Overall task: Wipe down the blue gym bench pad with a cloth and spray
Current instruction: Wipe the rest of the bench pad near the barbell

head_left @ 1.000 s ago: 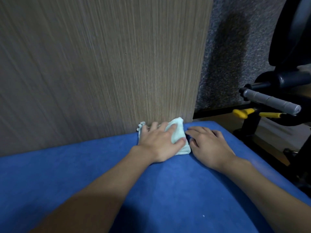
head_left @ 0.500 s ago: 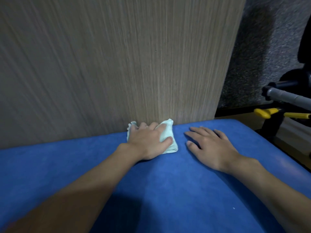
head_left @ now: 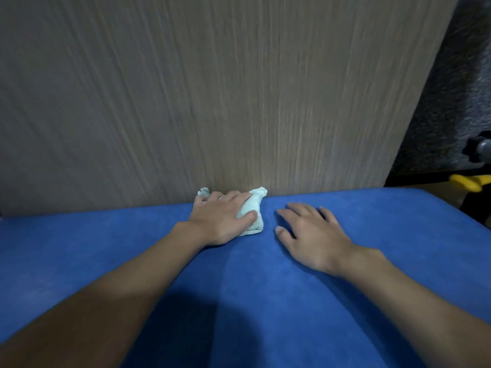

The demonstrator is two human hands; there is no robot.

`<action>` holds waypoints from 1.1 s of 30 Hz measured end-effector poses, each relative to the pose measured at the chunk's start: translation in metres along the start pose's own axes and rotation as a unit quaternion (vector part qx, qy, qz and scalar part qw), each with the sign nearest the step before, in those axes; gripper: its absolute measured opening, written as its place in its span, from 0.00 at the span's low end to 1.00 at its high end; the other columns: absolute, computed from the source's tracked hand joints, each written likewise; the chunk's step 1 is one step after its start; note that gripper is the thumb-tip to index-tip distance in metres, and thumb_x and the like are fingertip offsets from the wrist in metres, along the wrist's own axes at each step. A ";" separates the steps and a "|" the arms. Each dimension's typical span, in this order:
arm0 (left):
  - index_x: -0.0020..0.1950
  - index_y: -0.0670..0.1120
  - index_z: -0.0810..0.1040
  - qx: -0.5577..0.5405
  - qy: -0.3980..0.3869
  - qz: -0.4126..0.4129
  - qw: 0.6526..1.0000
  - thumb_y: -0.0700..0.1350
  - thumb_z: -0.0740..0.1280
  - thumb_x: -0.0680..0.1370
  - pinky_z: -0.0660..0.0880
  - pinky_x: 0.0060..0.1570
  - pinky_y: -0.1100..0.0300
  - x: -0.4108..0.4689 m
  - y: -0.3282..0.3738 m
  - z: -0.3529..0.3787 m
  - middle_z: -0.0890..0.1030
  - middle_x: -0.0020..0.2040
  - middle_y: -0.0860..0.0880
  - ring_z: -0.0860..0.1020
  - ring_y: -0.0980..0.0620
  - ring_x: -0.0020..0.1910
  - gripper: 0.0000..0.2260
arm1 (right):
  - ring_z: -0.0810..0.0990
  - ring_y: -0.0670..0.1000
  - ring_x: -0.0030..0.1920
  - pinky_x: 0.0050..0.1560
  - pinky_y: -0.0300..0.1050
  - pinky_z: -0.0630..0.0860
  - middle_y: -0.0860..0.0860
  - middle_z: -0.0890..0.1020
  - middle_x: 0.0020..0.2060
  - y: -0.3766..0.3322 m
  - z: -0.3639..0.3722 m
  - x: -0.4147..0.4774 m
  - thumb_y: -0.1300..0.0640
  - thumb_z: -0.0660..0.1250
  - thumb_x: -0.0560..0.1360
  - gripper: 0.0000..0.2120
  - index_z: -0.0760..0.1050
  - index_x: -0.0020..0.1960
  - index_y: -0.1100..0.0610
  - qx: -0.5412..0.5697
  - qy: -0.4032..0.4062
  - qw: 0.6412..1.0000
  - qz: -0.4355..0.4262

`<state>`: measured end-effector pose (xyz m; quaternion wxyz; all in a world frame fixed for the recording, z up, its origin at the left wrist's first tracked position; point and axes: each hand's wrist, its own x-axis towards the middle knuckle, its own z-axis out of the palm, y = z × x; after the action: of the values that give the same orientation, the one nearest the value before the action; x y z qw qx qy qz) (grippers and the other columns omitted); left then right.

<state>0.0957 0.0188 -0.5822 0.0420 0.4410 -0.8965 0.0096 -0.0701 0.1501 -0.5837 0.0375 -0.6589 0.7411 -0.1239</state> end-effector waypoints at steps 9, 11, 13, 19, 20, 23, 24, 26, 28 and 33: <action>0.76 0.60 0.58 -0.015 0.005 0.060 0.998 0.67 0.45 0.75 0.57 0.67 0.39 -0.001 -0.005 0.007 0.67 0.73 0.57 0.66 0.45 0.70 0.30 | 0.64 0.49 0.71 0.72 0.49 0.54 0.45 0.69 0.69 -0.019 0.008 0.011 0.49 0.53 0.81 0.19 0.68 0.70 0.47 -0.038 0.036 0.998 0.047; 0.75 0.60 0.59 0.000 0.010 0.054 0.999 0.66 0.46 0.77 0.58 0.66 0.39 -0.007 -0.034 0.006 0.68 0.72 0.57 0.67 0.46 0.69 0.28 | 0.62 0.50 0.73 0.73 0.50 0.53 0.46 0.67 0.71 -0.035 0.011 0.015 0.48 0.51 0.81 0.20 0.68 0.71 0.48 -0.038 0.027 0.998 0.050; 0.76 0.61 0.58 0.007 0.002 0.047 0.999 0.65 0.46 0.78 0.59 0.66 0.41 -0.014 -0.064 0.004 0.68 0.72 0.58 0.67 0.48 0.68 0.27 | 0.59 0.50 0.75 0.75 0.50 0.50 0.47 0.64 0.73 -0.057 0.019 0.020 0.46 0.50 0.82 0.21 0.65 0.73 0.49 -0.043 0.017 0.998 0.041; 0.76 0.61 0.58 0.005 0.013 0.005 1.000 0.65 0.46 0.78 0.59 0.66 0.42 -0.042 -0.141 0.001 0.65 0.72 0.59 0.66 0.47 0.69 0.27 | 0.54 0.55 0.77 0.77 0.55 0.48 0.49 0.61 0.76 -0.123 0.038 0.036 0.33 0.43 0.77 0.30 0.61 0.74 0.44 -0.035 -0.014 0.999 0.006; 0.77 0.61 0.58 0.011 0.016 0.003 1.000 0.65 0.47 0.78 0.59 0.67 0.41 -0.043 -0.141 0.001 0.64 0.73 0.58 0.66 0.46 0.69 0.27 | 0.53 0.56 0.77 0.77 0.57 0.47 0.49 0.59 0.76 -0.129 0.042 0.037 0.30 0.38 0.74 0.34 0.59 0.74 0.43 -0.045 -0.025 0.999 -0.006; 0.76 0.58 0.59 0.011 0.013 0.012 1.000 0.66 0.45 0.76 0.59 0.66 0.36 -0.039 -0.120 0.002 0.63 0.73 0.56 0.63 0.46 0.70 0.30 | 0.50 0.55 0.78 0.76 0.58 0.46 0.47 0.57 0.76 -0.135 0.046 0.039 0.30 0.36 0.72 0.34 0.54 0.74 0.41 -0.059 -0.040 0.997 -0.004; 0.77 0.57 0.59 0.002 0.007 0.012 1.000 0.66 0.45 0.77 0.58 0.66 0.36 -0.036 -0.114 0.003 0.64 0.73 0.56 0.63 0.46 0.70 0.30 | 0.50 0.55 0.77 0.76 0.57 0.47 0.46 0.57 0.76 -0.133 0.046 0.039 0.30 0.36 0.72 0.34 0.54 0.74 0.40 -0.061 -0.038 0.997 -0.004; 0.77 0.57 0.58 -0.010 0.005 0.011 1.000 0.65 0.45 0.78 0.57 0.67 0.36 -0.034 -0.115 0.004 0.65 0.74 0.56 0.63 0.47 0.71 0.29 | 0.50 0.55 0.78 0.76 0.57 0.47 0.47 0.56 0.77 -0.131 0.044 0.039 0.30 0.34 0.70 0.36 0.53 0.74 0.41 -0.068 -0.044 0.997 -0.007; 0.78 0.58 0.56 -0.006 -0.002 0.015 1.000 0.64 0.46 0.78 0.56 0.69 0.38 -0.039 -0.127 0.002 0.65 0.74 0.57 0.64 0.48 0.71 0.29 | 0.47 0.55 0.78 0.76 0.58 0.45 0.48 0.53 0.78 -0.131 0.043 0.039 0.32 0.38 0.75 0.32 0.52 0.76 0.42 -0.067 -0.062 0.996 -0.002; 0.77 0.60 0.58 0.012 -0.002 -0.039 0.999 0.64 0.44 0.78 0.56 0.70 0.42 -0.062 -0.177 -0.005 0.68 0.72 0.57 0.65 0.51 0.69 0.28 | 0.48 0.57 0.78 0.76 0.58 0.46 0.49 0.56 0.76 -0.132 0.041 0.036 0.35 0.41 0.78 0.28 0.55 0.74 0.44 -0.060 -0.064 0.996 -0.011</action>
<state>0.2737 -0.0396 -0.5864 0.0350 0.4763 -0.8784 0.0173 0.0624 0.0961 -0.5888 0.0443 -0.6745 0.7360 -0.0372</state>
